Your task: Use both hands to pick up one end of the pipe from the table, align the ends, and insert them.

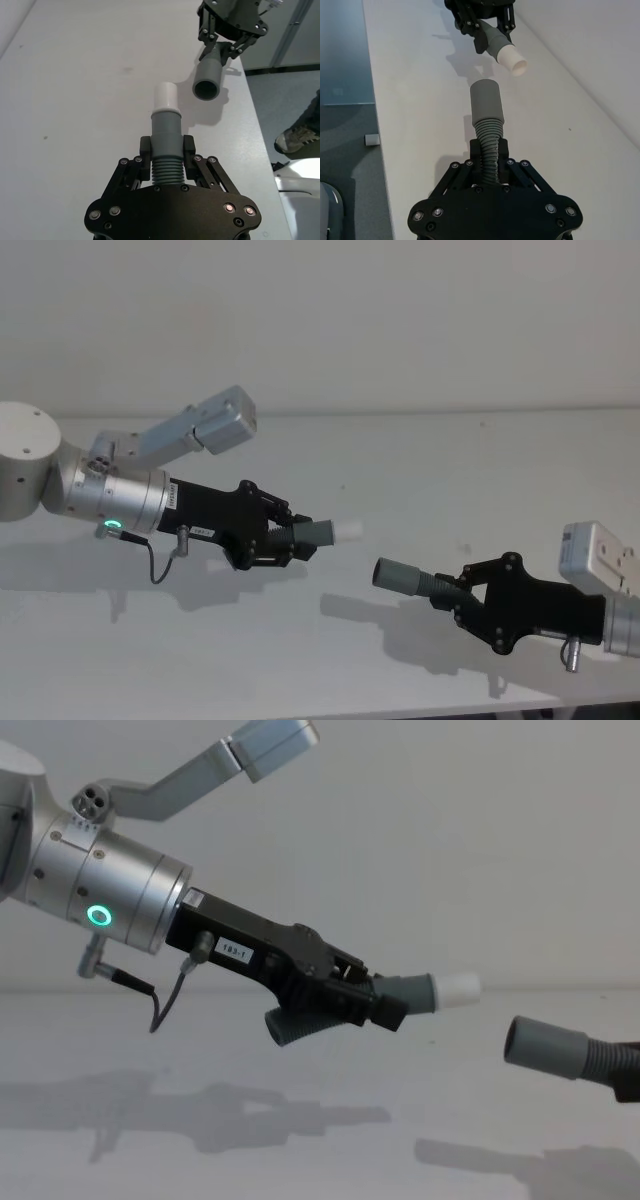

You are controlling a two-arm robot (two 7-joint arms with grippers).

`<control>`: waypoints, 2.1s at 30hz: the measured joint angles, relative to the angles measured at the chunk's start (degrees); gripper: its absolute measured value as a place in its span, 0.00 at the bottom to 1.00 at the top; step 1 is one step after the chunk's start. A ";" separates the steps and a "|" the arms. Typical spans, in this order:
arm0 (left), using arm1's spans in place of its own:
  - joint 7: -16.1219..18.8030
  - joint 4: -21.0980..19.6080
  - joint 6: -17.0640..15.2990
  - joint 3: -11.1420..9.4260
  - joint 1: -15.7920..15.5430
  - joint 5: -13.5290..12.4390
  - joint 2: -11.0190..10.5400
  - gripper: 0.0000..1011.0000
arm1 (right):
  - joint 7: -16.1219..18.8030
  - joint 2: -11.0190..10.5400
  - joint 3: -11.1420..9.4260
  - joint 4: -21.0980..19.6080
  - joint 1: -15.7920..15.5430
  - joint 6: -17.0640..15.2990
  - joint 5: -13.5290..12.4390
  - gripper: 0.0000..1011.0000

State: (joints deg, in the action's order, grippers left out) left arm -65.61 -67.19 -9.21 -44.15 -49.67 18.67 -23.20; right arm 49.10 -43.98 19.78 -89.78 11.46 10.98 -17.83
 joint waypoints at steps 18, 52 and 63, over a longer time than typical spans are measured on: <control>-3.27 0.34 -0.44 -1.26 -0.83 2.00 -0.40 0.33 | 0.10 -0.79 0.50 0.47 0.88 0.76 -0.56 0.16; -4.50 2.37 -1.48 -4.13 -2.71 3.14 1.12 0.33 | 0.19 -2.08 1.34 0.08 2.58 1.29 -2.44 0.16; -4.76 3.26 -1.11 -4.79 -3.42 3.52 1.63 0.33 | 1.60 -2.55 2.27 0.02 3.47 1.90 -2.85 0.15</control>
State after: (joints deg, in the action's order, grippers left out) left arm -70.37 -63.93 -10.32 -48.94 -53.09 22.18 -21.57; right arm 50.69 -46.53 22.05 -89.76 14.93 12.88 -20.68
